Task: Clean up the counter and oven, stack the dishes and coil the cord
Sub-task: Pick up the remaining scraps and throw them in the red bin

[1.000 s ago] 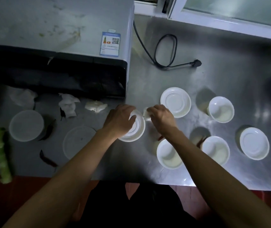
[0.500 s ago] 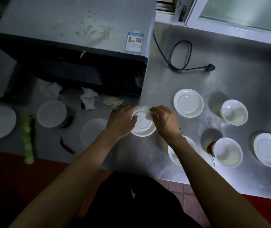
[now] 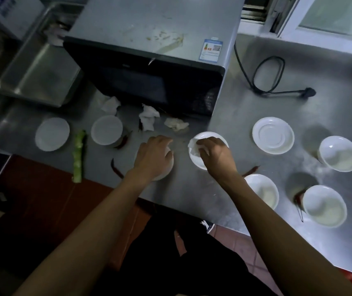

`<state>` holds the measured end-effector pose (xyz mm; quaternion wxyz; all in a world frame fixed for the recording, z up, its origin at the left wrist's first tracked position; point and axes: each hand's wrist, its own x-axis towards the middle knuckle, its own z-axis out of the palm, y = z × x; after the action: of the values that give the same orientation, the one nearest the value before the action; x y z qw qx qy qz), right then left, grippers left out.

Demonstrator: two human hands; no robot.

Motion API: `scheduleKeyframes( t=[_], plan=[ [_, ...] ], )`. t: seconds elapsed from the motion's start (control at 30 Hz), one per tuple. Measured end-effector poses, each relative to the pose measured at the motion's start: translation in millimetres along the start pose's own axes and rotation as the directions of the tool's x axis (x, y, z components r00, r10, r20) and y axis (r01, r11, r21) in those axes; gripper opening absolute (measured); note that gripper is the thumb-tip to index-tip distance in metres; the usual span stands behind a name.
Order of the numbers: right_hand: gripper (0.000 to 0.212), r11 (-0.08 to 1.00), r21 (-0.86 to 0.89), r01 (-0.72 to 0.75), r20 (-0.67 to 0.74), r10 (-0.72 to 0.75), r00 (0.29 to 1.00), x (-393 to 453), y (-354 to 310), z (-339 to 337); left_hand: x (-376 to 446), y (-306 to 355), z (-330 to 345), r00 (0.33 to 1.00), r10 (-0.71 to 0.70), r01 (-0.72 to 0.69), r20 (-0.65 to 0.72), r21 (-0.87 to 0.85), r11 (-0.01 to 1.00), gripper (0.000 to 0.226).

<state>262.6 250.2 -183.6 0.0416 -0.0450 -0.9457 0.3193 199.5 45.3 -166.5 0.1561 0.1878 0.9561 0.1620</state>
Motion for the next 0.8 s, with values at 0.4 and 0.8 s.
scheduleKeyframes(
  t=[0.4,0.8],
  plan=[
    [0.025,0.999,-0.004,-0.053,0.001,0.053,0.999,38,-44,33,55,-80,-18,0.993,0.11,-0.102,-0.044,0.168,0.98,0.046],
    [0.023,0.981,-0.019,-0.195,-0.079,0.193,0.978,64,-64,67,127,-116,-22,0.947,0.311,-0.319,0.076,0.306,0.897,0.058]
  ],
)
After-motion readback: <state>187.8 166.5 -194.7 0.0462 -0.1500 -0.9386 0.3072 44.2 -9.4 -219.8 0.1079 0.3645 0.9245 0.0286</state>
